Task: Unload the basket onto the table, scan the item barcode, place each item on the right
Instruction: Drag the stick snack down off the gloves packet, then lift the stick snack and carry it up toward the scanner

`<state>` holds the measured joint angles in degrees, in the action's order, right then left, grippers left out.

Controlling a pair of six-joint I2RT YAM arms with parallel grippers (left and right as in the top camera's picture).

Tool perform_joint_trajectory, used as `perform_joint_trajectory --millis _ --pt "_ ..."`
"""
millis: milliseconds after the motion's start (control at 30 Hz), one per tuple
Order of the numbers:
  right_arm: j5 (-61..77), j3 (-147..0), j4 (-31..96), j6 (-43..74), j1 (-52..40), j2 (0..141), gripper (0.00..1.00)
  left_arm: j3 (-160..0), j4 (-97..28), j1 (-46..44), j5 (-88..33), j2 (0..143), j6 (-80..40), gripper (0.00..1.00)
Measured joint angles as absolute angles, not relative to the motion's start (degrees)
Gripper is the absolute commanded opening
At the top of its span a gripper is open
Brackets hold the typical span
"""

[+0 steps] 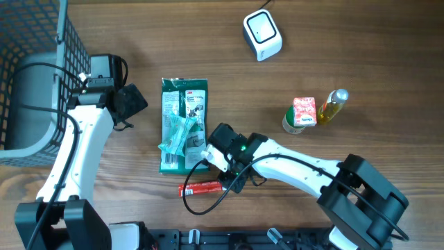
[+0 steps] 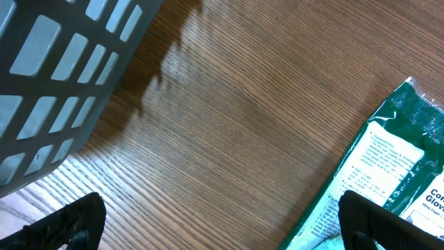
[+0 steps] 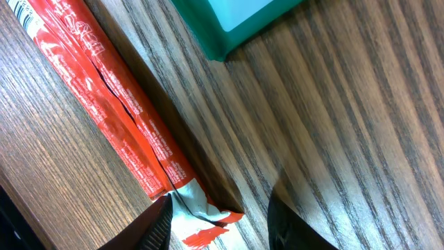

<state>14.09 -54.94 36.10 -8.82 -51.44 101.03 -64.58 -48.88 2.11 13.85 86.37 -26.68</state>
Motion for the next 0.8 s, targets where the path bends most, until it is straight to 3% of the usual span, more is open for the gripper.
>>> perform_joint_trajectory --millis 333,400,467,567,667,800 --pt "13.67 -54.87 34.59 -8.78 -53.78 101.06 0.43 -64.58 -48.88 2.11 13.87 86.37 -26.68 1.0" --pt "12.27 -54.87 34.22 -8.27 -55.72 101.1 0.38 -64.58 -48.88 2.11 13.85 86.37 -26.68 1.0" --pt "10.33 -54.87 34.09 -7.07 -57.28 101.1 0.26 -64.58 -48.88 2.11 13.87 86.37 -26.68 1.0" --pt "8.47 -54.87 33.82 -5.58 -57.78 101.16 0.24 -64.58 -48.88 2.11 13.87 86.37 -26.68 1.0" --pt "7.97 -54.87 33.74 -5.21 -57.78 101.21 0.06 -64.58 -48.88 2.11 13.87 86.37 -26.68 1.0" --pt "7.81 -54.89 33.76 -4.73 -57.78 101.21 0.04 -64.58 -48.88 2.11 13.87 86.37 -26.68 1.0"
